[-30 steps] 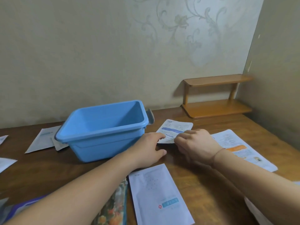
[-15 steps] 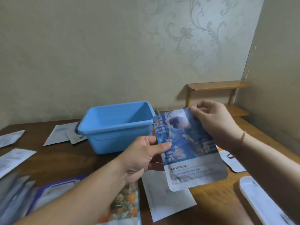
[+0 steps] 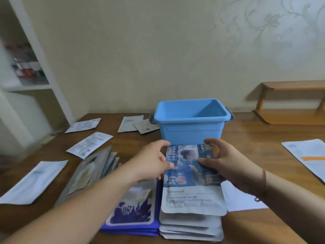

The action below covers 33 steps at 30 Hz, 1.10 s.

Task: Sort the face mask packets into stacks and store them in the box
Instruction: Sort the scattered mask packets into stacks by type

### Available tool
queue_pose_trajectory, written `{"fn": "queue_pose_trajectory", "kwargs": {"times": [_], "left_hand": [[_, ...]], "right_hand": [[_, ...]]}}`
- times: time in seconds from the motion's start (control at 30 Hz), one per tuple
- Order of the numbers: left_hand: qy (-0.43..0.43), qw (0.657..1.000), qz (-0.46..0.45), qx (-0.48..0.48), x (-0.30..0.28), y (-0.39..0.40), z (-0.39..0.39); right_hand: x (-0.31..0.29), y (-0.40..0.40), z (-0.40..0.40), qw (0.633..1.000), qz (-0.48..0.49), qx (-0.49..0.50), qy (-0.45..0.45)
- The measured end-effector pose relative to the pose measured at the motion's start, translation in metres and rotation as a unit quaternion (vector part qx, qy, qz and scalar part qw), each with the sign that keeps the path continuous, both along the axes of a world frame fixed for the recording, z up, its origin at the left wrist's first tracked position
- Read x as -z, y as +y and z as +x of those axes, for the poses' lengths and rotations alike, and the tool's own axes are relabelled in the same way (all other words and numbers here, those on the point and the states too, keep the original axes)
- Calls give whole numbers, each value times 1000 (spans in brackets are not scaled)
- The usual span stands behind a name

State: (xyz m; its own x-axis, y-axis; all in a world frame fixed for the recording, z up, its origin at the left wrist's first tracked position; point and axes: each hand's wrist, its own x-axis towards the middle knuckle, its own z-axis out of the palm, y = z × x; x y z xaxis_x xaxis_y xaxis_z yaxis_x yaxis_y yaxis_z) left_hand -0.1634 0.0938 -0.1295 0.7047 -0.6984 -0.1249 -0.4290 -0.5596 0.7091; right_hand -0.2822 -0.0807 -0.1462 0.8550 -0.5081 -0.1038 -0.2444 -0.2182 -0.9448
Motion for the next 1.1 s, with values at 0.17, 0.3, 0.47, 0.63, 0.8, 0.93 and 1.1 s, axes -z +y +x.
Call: {"fn": "queue_pose_trajectory", "kwargs": {"times": [0.17, 0.3, 0.47, 0.63, 0.8, 0.93, 1.1], "left_hand": [[-69, 997, 45, 3, 13, 2, -1], [-64, 996, 53, 20, 16, 4, -1], [-61, 996, 65, 13, 19, 4, -1], [-67, 996, 54, 25, 20, 3, -3], [-114, 989, 80, 46, 2, 7, 0], [-245, 949, 198, 22, -23, 6, 44], [-260, 906, 334, -25, -9, -12, 134]], "right_hand": [[3, 7, -4, 991, -124, -26, 52], [-5, 6, -10, 978, -188, -36, 88], [-8, 9, -18, 958, -246, -73, 127], [-4, 15, -20, 951, -288, -65, 91], [-4, 12, -24, 931, -351, -47, 90], [-14, 8, -18, 891, -448, 2, 70], [-25, 10, 1, 900, -433, 4, 49]]}}
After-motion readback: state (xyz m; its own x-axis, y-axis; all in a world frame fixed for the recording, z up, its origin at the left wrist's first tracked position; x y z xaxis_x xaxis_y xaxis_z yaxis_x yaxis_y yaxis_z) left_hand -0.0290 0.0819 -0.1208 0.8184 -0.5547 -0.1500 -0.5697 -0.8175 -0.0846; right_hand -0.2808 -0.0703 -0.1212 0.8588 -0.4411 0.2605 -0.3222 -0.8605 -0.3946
